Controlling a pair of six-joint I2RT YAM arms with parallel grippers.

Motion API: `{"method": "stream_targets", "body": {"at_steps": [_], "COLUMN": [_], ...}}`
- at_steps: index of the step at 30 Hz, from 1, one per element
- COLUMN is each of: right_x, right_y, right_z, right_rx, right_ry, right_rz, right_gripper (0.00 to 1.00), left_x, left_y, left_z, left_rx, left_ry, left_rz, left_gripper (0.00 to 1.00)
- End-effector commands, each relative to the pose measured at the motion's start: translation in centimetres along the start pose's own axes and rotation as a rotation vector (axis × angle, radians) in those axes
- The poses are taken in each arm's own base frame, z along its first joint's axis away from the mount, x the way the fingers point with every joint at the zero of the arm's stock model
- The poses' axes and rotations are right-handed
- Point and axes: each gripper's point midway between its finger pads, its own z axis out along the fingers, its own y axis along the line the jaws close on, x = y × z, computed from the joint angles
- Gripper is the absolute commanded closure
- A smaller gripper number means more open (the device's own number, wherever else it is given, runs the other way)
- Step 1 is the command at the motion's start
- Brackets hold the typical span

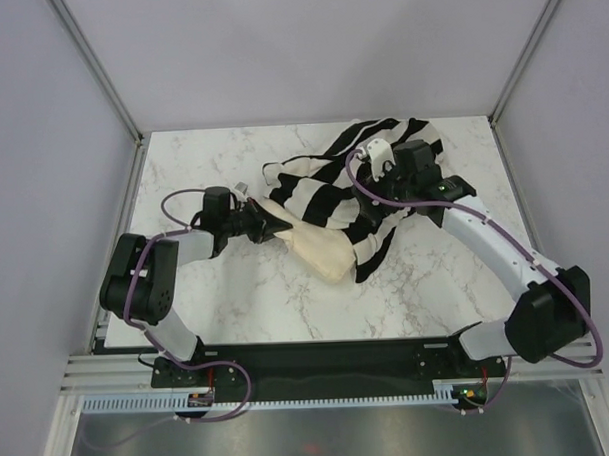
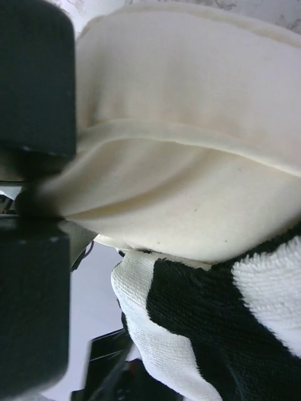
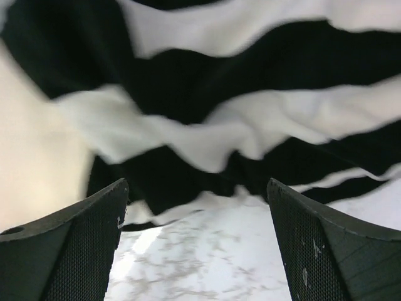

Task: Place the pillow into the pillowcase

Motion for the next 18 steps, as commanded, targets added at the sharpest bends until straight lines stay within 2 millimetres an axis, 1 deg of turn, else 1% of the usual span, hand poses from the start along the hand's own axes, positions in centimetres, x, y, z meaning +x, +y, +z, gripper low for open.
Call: {"method": "stream_targets", "body": {"at_steps": [1, 2, 3, 4, 5, 7, 8, 9, 10, 11, 12, 13, 14, 15, 16, 17, 18], "right_x": [5.2, 5.4, 6.3, 6.0, 7.0, 7.1, 8.3, 8.7, 8.4, 7.3, 5.9, 4.2, 1.7, 0.5, -1.3, -2.7, -2.9], "right_y": [-8.7, -9.1, -9.5, -9.3, -9.0, -8.7, -8.5, -8.1, -7.6, -5.2, -3.6, -0.7, 2.5, 5.1, 7.7, 11.9, 14.9], "right_z": [2.1, 2.7, 3.8, 4.7, 6.2, 7.9, 9.2, 9.8, 10.0, 10.0, 9.4, 8.9, 7.2, 6.3, 5.4, 4.2, 3.0], "right_rx": [0.233, 0.216, 0.199, 0.166, 0.133, 0.102, 0.078, 0.057, 0.023, -0.101, -0.160, -0.257, -0.395, -0.483, -0.570, -0.679, -0.788], "right_ry": [0.143, 0.138, 0.157, 0.146, 0.177, 0.179, 0.210, 0.216, 0.214, 0.180, 0.152, 0.119, 0.062, 0.050, 0.037, 0.029, 0.044], "right_rz": [-0.048, -0.022, 0.007, 0.024, 0.056, 0.104, 0.126, 0.149, 0.168, 0.209, 0.292, 0.325, 0.344, 0.370, 0.448, 0.432, 0.450], "right_gripper": [0.05, 0.05, 0.04, 0.04, 0.04, 0.05, 0.11, 0.24, 0.44, 0.80, 0.97, 1.00, 1.00, 1.00, 1.00, 1.00, 1.00], "left_x": [-2.4, -2.3, -2.3, -2.3, -2.3, -2.3, -2.3, -2.4, -2.4, -2.4, -2.4, -2.4, -2.2, -2.2, -2.1, -1.8, -1.8], "left_y": [-3.5, -3.3, -3.2, -2.9, -2.8, -2.8, -2.7, -3.0, -2.8, -2.8, -3.0, -3.1, -3.2, -3.6, -3.8, -4.3, -4.7], "left_z": [0.0, 0.1, 0.1, 0.3, 0.3, 0.4, 0.4, 0.4, 0.5, 0.5, 0.6, 0.7, 0.9, 1.0, 1.2, 1.5, 1.7], "left_rx": [0.087, 0.082, 0.080, 0.075, 0.075, 0.076, 0.075, 0.080, 0.076, 0.077, 0.081, 0.085, 0.089, 0.106, 0.113, 0.122, 0.137], "left_ry": [-0.050, -0.045, -0.044, -0.039, -0.036, -0.035, -0.032, -0.035, -0.031, -0.030, -0.032, -0.034, -0.031, -0.034, -0.033, -0.030, -0.032], "left_rz": [0.110, 0.116, 0.114, 0.108, 0.110, 0.111, 0.116, 0.119, 0.114, 0.107, 0.108, 0.106, 0.092, 0.095, 0.085, 0.055, 0.052], "left_gripper": [0.98, 0.98, 0.98, 0.98, 0.98, 0.98, 0.98, 0.98, 0.98, 0.98, 0.98, 0.98, 0.98, 0.98, 0.98, 0.98, 0.98]}}
